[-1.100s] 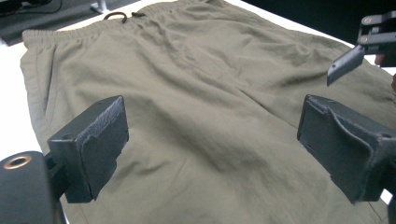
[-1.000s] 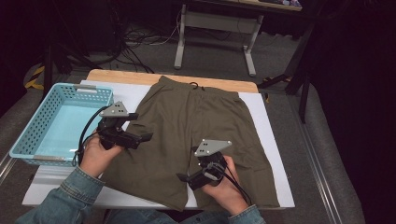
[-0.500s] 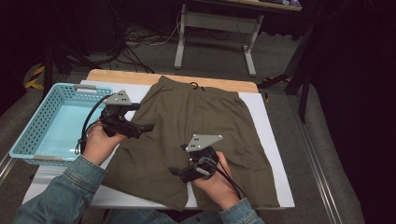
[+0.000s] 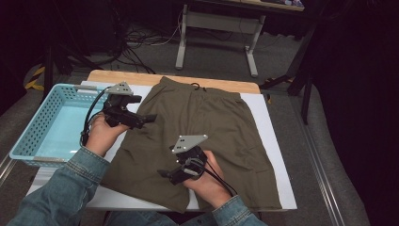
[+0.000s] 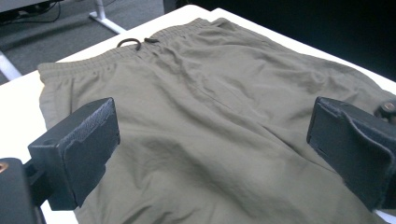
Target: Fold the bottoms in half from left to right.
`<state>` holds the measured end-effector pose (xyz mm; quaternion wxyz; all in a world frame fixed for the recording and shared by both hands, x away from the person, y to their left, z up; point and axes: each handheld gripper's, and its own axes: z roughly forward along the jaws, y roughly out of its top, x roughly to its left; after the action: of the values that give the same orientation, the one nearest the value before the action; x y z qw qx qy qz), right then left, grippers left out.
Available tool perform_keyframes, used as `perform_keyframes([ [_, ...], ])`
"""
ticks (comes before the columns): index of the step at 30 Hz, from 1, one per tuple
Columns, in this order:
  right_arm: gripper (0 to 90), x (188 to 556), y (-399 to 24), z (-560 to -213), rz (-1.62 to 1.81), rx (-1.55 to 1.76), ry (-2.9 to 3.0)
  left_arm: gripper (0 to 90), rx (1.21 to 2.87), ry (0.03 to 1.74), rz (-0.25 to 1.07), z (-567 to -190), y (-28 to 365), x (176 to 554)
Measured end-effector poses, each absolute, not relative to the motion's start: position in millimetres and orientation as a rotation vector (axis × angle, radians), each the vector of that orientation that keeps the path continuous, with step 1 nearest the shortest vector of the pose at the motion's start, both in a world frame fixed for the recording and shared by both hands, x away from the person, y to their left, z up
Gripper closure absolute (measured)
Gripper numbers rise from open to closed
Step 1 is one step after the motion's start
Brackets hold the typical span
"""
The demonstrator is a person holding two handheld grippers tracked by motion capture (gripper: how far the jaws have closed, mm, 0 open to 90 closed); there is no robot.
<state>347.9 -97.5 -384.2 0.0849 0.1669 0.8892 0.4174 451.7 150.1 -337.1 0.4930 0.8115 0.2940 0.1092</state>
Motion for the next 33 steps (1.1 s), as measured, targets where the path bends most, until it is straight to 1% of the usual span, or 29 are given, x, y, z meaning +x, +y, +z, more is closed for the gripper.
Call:
perform_keyframes([
  [13,16.8,350,-73,-390,1.209,0.433,2.704,0.7,1.986,0.77,0.287,-338,148,471],
  [15,16.8,350,-71,-391,1.2,0.423,2.707,0.0,1.973,0.79,0.266,-338,149,474],
  [18,17.0,351,-67,-393,1.194,0.417,2.716,0.4,1.966,0.806,0.247,-338,148,476],
  [20,17.2,351,-65,-395,1.187,0.408,2.721,0.3,1.992,0.798,0.283,-337,148,479],
  [22,17.4,351,-62,-396,1.178,0.401,2.729,0.3,2.003,0.803,0.285,-337,147,480],
  [27,18.0,351,-52,-402,1.165,0.379,2.746,1.6,1.982,0.831,0.244,-337,149,485],
  [33,19.4,350,-34,-418,1.13,0.342,2.798,3.7,1.987,0.877,0.278,-340,149,491],
])
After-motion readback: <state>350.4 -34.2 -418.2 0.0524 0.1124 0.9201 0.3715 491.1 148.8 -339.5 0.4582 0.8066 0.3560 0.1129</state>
